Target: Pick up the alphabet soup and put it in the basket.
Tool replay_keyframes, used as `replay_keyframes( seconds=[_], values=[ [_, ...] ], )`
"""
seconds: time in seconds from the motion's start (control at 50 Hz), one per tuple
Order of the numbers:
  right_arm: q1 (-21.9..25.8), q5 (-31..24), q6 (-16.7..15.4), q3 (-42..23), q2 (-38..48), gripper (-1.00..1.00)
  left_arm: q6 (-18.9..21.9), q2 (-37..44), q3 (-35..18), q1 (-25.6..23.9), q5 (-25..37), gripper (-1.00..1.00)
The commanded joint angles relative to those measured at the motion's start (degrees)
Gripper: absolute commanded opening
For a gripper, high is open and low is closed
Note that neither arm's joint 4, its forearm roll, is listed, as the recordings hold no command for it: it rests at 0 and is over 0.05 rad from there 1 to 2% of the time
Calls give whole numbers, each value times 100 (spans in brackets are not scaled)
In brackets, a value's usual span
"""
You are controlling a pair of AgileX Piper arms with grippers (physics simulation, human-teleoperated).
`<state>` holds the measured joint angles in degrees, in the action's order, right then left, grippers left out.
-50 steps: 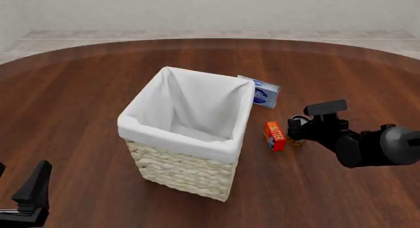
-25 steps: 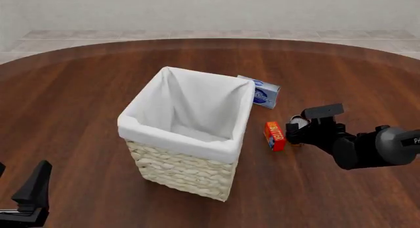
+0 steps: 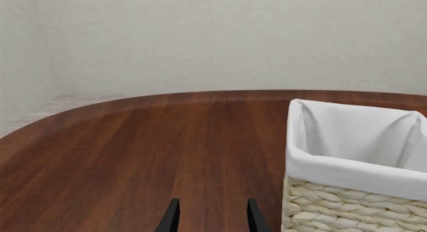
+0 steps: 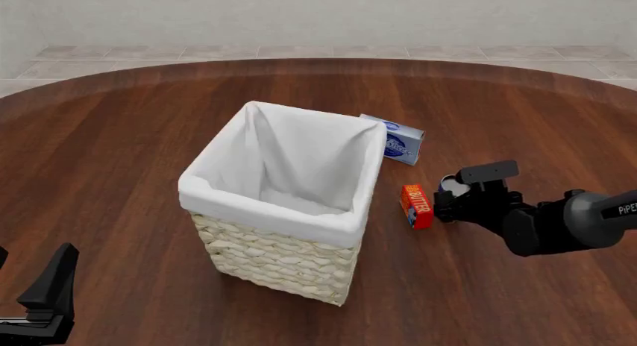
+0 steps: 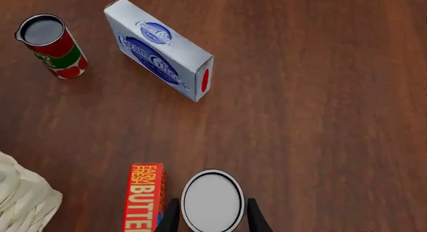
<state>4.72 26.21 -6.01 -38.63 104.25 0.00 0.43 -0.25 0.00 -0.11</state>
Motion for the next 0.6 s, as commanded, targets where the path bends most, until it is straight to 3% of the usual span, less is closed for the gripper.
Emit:
replay_keyframes(
  seconds=[0.02, 0.38, 0.4, 0.6],
  values=[
    [-55, -53, -10, -88, 95, 100, 0, 0, 0, 0, 0, 100],
    [25, -10, 21, -128, 221, 100, 0, 0, 0, 0, 0, 100],
    [22, -14, 14, -128, 216, -100, 0, 0, 0, 0, 0, 100],
    [39, 31, -13, -95, 148, -100, 0, 0, 0, 0, 0, 100]
  ],
)
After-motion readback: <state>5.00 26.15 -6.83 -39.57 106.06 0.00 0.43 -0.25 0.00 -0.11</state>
